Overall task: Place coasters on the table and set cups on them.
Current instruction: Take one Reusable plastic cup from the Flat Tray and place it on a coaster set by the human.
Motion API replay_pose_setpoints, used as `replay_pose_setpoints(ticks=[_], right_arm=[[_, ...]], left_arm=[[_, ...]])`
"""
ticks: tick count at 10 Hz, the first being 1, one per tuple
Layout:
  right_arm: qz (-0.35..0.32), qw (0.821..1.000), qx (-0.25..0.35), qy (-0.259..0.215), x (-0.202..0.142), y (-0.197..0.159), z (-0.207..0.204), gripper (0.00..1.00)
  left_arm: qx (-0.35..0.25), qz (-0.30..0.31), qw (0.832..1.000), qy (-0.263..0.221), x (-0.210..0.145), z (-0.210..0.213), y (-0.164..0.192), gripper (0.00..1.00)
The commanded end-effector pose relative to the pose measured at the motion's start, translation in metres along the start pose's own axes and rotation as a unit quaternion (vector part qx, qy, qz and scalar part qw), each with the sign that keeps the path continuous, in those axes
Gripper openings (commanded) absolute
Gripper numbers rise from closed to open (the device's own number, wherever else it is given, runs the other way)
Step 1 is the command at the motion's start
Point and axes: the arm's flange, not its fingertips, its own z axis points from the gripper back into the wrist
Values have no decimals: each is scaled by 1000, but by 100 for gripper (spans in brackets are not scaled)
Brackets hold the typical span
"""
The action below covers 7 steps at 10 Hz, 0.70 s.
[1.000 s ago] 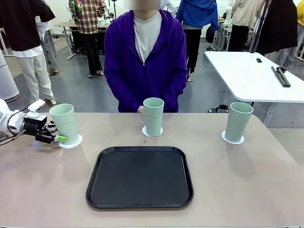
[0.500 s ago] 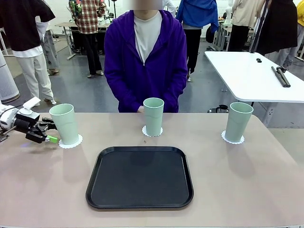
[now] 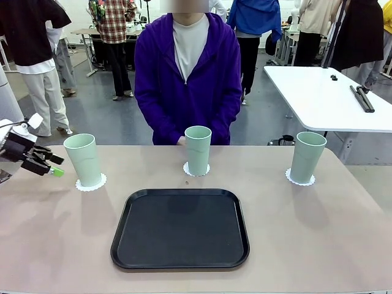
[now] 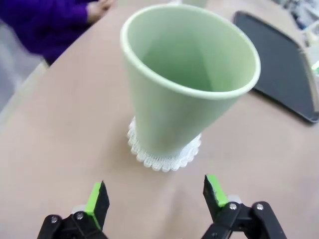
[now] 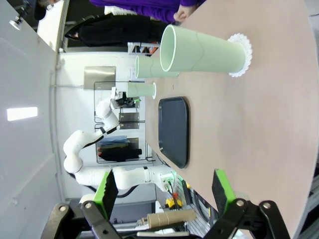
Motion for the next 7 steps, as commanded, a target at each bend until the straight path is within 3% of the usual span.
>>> replay_pose_setpoints(ticks=[1,4,7], right_arm=[[1,1000,-3,-2,0,1,0,100],[1,1000,-3,-2,0,1,0,100],[1,1000,-3,-2,0,1,0,100]], left_arm=[[15,30,993,113,22,12,-36,100],[26,30,982,184,61,43,-71,100],[15,31,981,193,102,71,-98,100]])
